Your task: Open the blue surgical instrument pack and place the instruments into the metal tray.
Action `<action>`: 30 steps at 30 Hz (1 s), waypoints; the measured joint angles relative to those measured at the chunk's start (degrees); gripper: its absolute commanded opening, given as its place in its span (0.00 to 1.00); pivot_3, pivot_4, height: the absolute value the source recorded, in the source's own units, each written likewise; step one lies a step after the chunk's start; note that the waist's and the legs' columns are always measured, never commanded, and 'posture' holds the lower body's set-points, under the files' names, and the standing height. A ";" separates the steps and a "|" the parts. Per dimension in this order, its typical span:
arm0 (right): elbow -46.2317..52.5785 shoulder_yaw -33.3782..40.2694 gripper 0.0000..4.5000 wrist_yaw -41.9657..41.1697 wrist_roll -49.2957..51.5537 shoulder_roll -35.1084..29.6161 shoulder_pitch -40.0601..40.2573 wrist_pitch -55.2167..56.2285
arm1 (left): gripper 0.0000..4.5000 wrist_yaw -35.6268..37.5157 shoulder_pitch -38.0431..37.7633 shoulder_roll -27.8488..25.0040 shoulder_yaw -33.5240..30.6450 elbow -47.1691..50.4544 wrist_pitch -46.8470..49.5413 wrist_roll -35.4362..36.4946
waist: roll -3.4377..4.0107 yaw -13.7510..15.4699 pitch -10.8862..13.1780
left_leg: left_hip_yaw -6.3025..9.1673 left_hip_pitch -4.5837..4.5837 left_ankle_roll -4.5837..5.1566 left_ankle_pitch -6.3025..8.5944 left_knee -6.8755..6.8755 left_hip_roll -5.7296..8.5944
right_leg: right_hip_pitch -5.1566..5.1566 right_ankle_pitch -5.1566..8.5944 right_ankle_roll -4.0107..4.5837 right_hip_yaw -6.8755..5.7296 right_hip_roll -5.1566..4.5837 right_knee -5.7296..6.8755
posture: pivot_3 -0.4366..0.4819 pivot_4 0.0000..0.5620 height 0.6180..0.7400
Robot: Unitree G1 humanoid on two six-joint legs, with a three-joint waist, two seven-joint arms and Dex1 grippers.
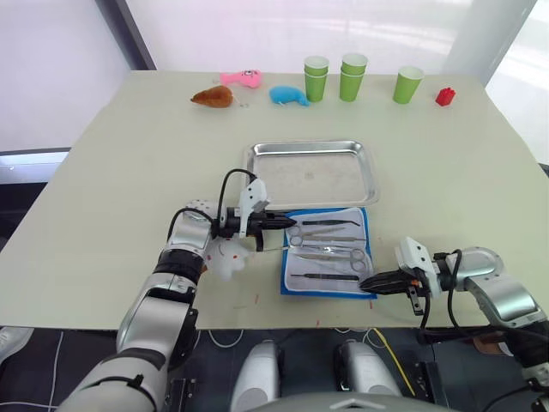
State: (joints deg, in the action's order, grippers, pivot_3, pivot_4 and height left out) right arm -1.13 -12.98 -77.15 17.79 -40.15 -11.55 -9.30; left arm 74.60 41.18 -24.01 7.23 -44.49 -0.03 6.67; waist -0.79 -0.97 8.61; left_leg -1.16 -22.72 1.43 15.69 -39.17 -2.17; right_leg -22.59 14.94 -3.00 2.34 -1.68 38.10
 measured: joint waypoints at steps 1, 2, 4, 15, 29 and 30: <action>-0.01 0.00 0.02 0.00 0.01 0.00 0.00 0.02 | 0.00 -0.03 -0.13 -0.04 -0.03 0.15 0.37 0.29 | 0.00 -0.02 0.00 | 0.01 0.00 0.00 0.00 0.00 0.00 | 0.00 0.00 0.00 0.00 0.00 0.00 | 0.48 0.27 1.00; -0.01 0.00 0.02 0.01 0.01 0.00 0.00 0.04 | 0.00 -0.07 -0.21 -0.06 -0.05 0.33 0.65 0.36 | 0.00 -0.03 0.00 | 0.01 0.00 0.00 0.00 0.00 -0.01 | 0.00 0.00 0.00 0.00 0.01 0.00 | 0.48 0.27 1.00; -0.01 0.00 0.02 0.01 0.05 0.00 0.00 -0.04 | 0.00 -0.22 -0.37 -0.08 -0.08 0.62 1.20 0.74 | 0.00 -0.04 0.00 | 0.00 0.00 0.00 0.00 0.00 -0.01 | 0.00 0.00 0.00 0.01 0.01 0.00 | 0.48 0.27 1.00; 0.44 0.05 0.24 -0.75 0.66 -0.13 0.65 -0.43 | 0.45 -2.22 -2.02 -0.41 -2.31 2.13 3.26 3.13 | -0.14 0.01 -0.10 | 0.03 0.02 0.00 0.00 0.01 -0.02 | 0.00 0.00 0.01 0.02 0.01 0.00 | 0.48 0.27 1.00; 1.10 0.50 0.24 -0.50 1.48 -0.19 1.04 -1.72 | 0.45 -2.13 -4.08 -0.64 -5.25 4.10 8.50 8.13 | -0.14 0.03 -0.09 | 0.04 -0.01 0.00 0.00 0.02 -0.03 | -0.02 0.00 0.01 0.02 0.01 -0.02 | 0.48 0.27 1.00; 1.15 0.54 0.24 -0.47 1.66 -0.22 1.06 -1.90 | 0.45 -1.86 -4.27 -0.75 -5.42 4.36 8.78 8.36 | -0.14 0.03 -0.08 | 0.04 -0.02 0.00 0.00 0.02 -0.03 | -0.02 0.00 0.01 0.02 0.01 -0.02 | 0.48 0.27 1.00</action>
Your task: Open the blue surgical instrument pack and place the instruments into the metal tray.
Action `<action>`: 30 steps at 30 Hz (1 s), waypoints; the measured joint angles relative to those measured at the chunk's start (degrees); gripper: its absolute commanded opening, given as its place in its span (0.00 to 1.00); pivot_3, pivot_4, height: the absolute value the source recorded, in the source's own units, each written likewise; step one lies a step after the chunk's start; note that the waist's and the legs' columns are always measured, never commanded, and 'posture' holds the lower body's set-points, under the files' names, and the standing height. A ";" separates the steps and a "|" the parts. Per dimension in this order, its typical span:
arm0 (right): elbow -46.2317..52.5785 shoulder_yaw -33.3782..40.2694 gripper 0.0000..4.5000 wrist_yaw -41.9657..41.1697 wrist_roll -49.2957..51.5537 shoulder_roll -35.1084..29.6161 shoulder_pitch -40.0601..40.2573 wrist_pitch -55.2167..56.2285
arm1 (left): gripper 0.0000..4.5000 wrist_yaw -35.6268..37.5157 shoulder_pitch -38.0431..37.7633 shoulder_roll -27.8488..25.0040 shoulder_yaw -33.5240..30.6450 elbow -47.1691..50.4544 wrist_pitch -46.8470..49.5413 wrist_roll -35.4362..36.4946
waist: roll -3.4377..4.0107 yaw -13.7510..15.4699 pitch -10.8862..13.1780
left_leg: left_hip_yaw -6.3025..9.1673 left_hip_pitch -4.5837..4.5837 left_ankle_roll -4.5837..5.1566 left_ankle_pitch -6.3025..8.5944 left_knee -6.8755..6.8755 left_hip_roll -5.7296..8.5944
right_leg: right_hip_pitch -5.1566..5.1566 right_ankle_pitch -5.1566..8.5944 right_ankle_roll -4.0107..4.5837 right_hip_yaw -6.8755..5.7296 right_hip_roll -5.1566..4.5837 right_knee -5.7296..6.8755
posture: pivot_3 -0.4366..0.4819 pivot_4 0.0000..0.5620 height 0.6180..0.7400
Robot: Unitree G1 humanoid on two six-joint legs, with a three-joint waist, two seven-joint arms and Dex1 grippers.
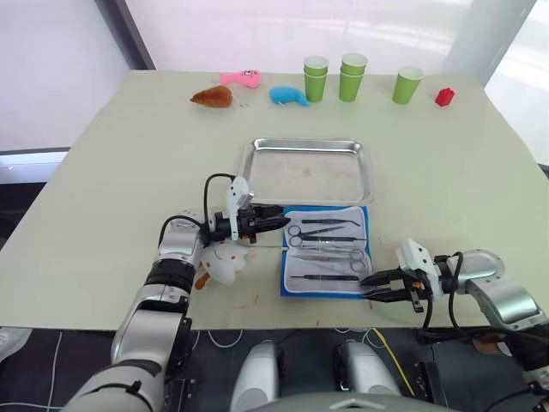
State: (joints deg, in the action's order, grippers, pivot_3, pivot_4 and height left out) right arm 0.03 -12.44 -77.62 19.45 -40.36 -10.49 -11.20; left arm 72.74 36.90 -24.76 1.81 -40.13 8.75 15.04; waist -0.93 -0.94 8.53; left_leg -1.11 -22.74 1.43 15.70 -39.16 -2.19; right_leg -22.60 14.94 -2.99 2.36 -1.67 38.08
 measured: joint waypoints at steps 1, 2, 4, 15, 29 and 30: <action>0.06 0.10 0.24 0.05 0.18 -0.02 0.04 -0.21 | 0.45 0.36 -0.11 -0.15 -0.11 0.23 0.41 0.30 | 0.00 0.01 0.01 | 0.00 -0.02 0.00 0.00 0.00 0.00 | -0.01 0.00 0.00 0.00 0.00 0.00 | 0.48 0.27 1.00; 0.10 0.17 0.24 0.13 0.32 -0.03 0.05 -0.46 | 0.45 0.77 -0.17 -0.34 -0.19 0.27 0.70 0.50 | 0.00 0.01 0.01 | 0.00 -0.02 0.00 0.00 0.00 0.00 | -0.02 0.00 0.00 0.00 0.00 -0.01 | 0.48 0.27 1.00; 0.69 0.79 0.24 0.60 1.03 -0.16 0.19 -1.55 | 0.45 1.68 -0.77 -0.77 -0.64 1.05 1.80 1.23 | 0.02 0.01 0.04 | 0.02 -0.06 0.00 0.00 0.00 0.00 | -0.06 0.00 0.00 0.00 -0.01 -0.01 | 0.48 0.27 1.00; 4.31 5.15 0.24 1.33 4.72 -1.84 0.82 -5.00 | 0.45 4.85 -2.42 -1.81 -1.59 3.24 4.37 4.08 | -0.03 0.24 0.18 | 0.05 -0.17 0.00 0.00 0.01 0.01 | -0.15 0.00 0.00 0.00 -0.03 -0.02 | 0.48 0.27 1.00; 7.43 9.84 0.30 3.15 10.63 1.22 -0.25 -5.62 | 0.47 8.60 -2.46 -4.20 -3.58 10.45 4.73 7.45 | -0.11 0.15 0.29 | 0.09 -0.19 0.00 0.00 0.01 0.00 | -0.16 0.00 0.00 0.01 -0.04 -0.02 | 0.48 0.27 1.00; 7.04 9.84 0.36 3.26 10.23 1.74 -0.72 -4.69 | 0.49 8.90 -2.48 -4.69 -3.63 11.02 4.64 7.65 | -0.12 0.18 0.29 | 0.09 -0.19 0.00 0.00 0.01 0.00 | -0.16 0.00 0.00 0.01 -0.04 -0.03 | 0.48 0.27 1.00</action>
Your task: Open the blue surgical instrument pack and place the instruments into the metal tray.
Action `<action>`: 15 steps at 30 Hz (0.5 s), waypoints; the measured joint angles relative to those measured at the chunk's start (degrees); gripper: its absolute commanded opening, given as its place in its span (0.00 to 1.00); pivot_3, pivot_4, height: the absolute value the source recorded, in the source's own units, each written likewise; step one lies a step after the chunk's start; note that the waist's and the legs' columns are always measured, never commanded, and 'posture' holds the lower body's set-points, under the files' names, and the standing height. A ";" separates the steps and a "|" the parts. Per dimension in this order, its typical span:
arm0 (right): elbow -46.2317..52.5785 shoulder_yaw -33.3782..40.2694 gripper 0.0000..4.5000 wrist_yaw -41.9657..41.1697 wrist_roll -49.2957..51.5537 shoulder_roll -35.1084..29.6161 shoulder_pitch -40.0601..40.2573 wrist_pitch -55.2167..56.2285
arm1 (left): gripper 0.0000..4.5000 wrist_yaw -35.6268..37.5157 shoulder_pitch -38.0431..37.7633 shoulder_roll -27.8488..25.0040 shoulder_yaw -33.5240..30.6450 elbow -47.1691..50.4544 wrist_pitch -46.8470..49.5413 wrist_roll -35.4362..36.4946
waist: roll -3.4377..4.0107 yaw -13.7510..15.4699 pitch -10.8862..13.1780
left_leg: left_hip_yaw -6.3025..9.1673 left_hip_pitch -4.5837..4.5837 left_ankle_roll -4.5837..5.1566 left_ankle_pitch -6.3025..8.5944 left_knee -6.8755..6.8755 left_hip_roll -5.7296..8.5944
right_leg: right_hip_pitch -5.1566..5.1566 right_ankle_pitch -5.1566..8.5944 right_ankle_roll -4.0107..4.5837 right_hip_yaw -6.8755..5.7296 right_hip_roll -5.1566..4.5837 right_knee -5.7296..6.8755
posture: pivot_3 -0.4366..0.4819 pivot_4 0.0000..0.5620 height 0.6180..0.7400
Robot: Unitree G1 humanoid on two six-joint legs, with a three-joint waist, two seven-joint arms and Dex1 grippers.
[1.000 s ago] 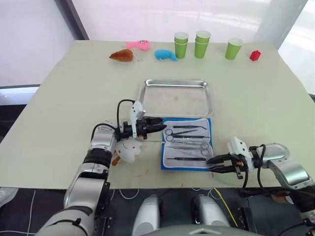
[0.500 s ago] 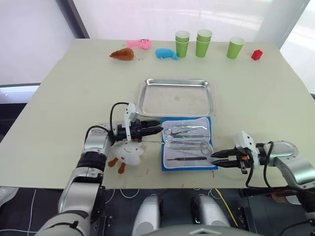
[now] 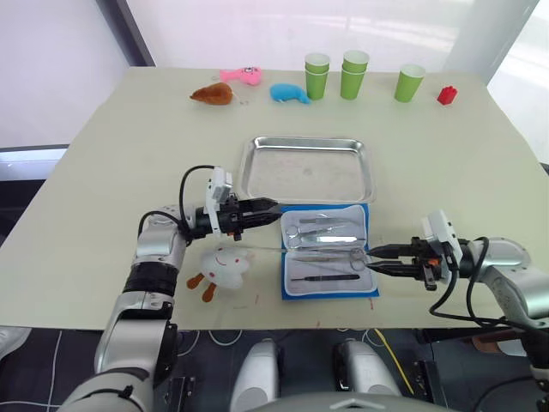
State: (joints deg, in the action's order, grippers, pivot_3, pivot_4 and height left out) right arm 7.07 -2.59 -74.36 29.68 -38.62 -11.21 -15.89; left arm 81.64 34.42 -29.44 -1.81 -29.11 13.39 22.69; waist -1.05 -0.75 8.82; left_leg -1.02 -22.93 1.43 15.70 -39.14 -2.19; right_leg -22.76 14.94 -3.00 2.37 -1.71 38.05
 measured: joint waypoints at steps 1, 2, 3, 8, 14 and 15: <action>-0.77 0.01 0.43 0.08 -0.46 0.63 -0.63 1.21 | 0.49 0.59 -0.02 -0.66 0.00 0.79 -0.01 0.03 | -0.02 0.01 0.02 | -0.01 0.00 0.00 0.00 0.00 0.00 | 0.00 0.00 0.00 -0.01 0.00 0.00 | 0.48 0.27 1.00; -1.76 -0.07 0.54 0.05 -1.13 1.17 -1.34 2.62 | 0.61 1.41 -0.04 -1.60 0.05 1.93 -0.16 0.05 | -0.04 0.01 0.05 | -0.02 -0.01 0.00 0.00 0.00 0.00 | 0.00 0.00 0.00 -0.01 0.00 0.00 | 0.48 0.27 1.00; -2.63 -0.13 0.66 -0.06 -1.76 1.47 -1.82 3.79 | 0.69 2.19 -0.05 -2.72 0.05 3.09 -0.44 0.05 | -0.02 0.01 0.06 | -0.03 -0.01 0.00 0.00 0.00 0.00 | 0.00 0.00 0.00 0.00 0.00 -0.01 | 0.48 0.27 1.00; -6.18 -0.83 0.99 -0.75 -2.93 3.03 -3.03 6.77 | 1.00 5.47 -0.20 -6.99 -0.10 7.53 -1.74 0.47 | 0.03 0.12 0.12 | -0.04 -0.01 0.00 0.00 0.03 0.00 | -0.01 0.00 0.00 -0.01 -0.04 -0.03 | 0.48 0.27 1.00; -13.19 -2.60 0.99 -3.36 -6.49 6.23 -6.88 14.73 | 1.00 7.18 -3.28 -11.80 0.15 15.15 -5.32 0.56 | 0.05 -0.02 0.20 | -0.06 0.01 0.00 0.00 0.06 -0.01 | -0.02 0.00 0.01 0.00 -0.03 -0.02 | 0.48 0.27 1.00; -14.87 -3.23 0.99 -3.81 -7.25 7.02 -7.69 16.43 | 1.00 7.34 -4.19 -12.15 0.19 16.92 -5.44 0.86 | 0.11 -0.03 0.23 | -0.06 0.01 0.00 0.00 0.06 -0.02 | -0.02 0.00 0.01 0.01 -0.04 -0.02 | 0.48 0.27 1.00</action>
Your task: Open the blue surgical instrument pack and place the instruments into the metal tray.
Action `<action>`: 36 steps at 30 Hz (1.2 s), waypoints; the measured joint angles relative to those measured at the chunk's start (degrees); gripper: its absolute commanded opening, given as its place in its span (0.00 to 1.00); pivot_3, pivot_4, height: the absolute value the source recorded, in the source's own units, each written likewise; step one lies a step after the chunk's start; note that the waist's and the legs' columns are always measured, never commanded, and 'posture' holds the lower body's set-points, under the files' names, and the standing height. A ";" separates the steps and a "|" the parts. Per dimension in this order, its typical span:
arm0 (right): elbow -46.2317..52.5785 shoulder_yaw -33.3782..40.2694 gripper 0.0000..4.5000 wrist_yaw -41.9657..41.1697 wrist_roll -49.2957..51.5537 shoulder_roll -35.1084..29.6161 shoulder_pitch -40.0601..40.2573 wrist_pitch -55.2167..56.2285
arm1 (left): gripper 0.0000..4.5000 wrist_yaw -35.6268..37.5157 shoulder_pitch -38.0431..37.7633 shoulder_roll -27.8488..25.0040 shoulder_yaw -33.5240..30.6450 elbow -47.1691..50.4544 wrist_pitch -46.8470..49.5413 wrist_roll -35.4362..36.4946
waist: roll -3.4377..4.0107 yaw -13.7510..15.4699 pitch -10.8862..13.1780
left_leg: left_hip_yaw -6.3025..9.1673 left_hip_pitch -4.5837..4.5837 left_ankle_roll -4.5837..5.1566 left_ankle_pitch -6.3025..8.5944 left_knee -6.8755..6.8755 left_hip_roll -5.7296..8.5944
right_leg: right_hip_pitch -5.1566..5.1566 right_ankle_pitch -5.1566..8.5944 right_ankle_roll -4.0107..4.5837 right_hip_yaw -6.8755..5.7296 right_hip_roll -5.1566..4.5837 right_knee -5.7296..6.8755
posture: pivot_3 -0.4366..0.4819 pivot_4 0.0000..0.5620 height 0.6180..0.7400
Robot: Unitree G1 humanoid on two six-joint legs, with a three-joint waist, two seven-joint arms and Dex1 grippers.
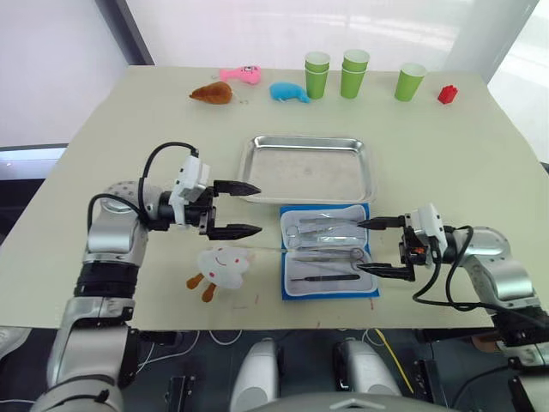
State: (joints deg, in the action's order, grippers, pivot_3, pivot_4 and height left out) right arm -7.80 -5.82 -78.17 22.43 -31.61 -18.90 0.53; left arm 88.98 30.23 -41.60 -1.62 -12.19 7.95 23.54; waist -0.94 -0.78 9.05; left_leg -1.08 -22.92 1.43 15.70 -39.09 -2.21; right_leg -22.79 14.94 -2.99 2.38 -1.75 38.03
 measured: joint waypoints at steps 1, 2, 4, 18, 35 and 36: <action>-0.15 -0.02 0.99 -0.02 -0.08 0.09 -0.05 0.12 | 1.00 0.01 -0.08 -0.02 0.01 0.19 0.00 0.06 | 0.01 0.01 0.02 | 0.00 0.00 0.00 0.00 0.00 0.00 | -0.01 0.00 0.00 0.01 0.00 0.00 | 0.48 0.27 1.00; -0.26 -0.04 0.99 -0.04 -0.16 0.19 -0.09 0.27 | 1.00 0.03 -0.16 -0.02 0.03 0.37 -0.01 0.15 | 0.01 0.00 0.03 | 0.00 0.00 0.00 0.00 0.00 0.00 | -0.01 0.00 0.00 0.01 0.00 0.00 | 0.48 0.27 1.00; -3.54 -0.51 0.99 -0.07 -1.51 1.91 -1.87 3.00 | 1.00 0.19 -2.80 -1.67 0.04 3.80 -0.04 1.15 | 0.06 0.01 0.13 | 0.00 0.00 0.00 0.00 0.00 0.00 | -0.01 0.00 0.00 0.02 -0.01 0.00 | 0.48 0.27 1.00; -19.90 -3.27 0.99 -0.10 -7.87 5.21 -7.11 9.12 | 1.00 -0.30 -8.50 -4.87 -0.08 11.31 0.21 4.52 | 0.20 -0.05 0.27 | -0.06 0.07 0.00 0.00 0.00 -0.01 | 0.00 0.00 0.01 0.05 -0.02 0.04 | 0.48 0.27 1.00; -20.06 -5.26 0.99 1.27 -9.38 4.57 -7.06 5.17 | 1.00 -0.75 -10.39 -4.92 -0.08 10.64 -2.58 4.83 | -0.39 -0.01 -0.24 | -0.03 0.32 0.00 0.00 0.00 -0.03 | 0.21 0.01 0.02 0.05 -0.02 0.03 | 0.48 0.27 1.00; -20.06 -5.29 0.99 1.29 -9.39 4.56 -7.06 5.14 | 1.00 -0.76 -10.39 -4.92 -0.09 10.56 -2.64 4.82 | -0.39 -0.01 -0.25 | -0.03 0.32 0.00 0.00 0.00 -0.03 | 0.21 0.01 0.02 0.05 -0.02 0.03 | 0.48 0.27 1.00</action>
State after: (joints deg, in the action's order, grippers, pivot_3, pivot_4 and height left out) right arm -27.86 -11.12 -76.88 13.04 -27.04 -25.96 5.67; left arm 88.22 19.84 -46.51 -1.71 -1.63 5.31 28.37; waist -1.33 -0.79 8.80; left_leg -1.11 -22.60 1.43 15.69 -39.08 -2.24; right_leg -22.57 14.95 -2.97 2.43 -1.77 38.07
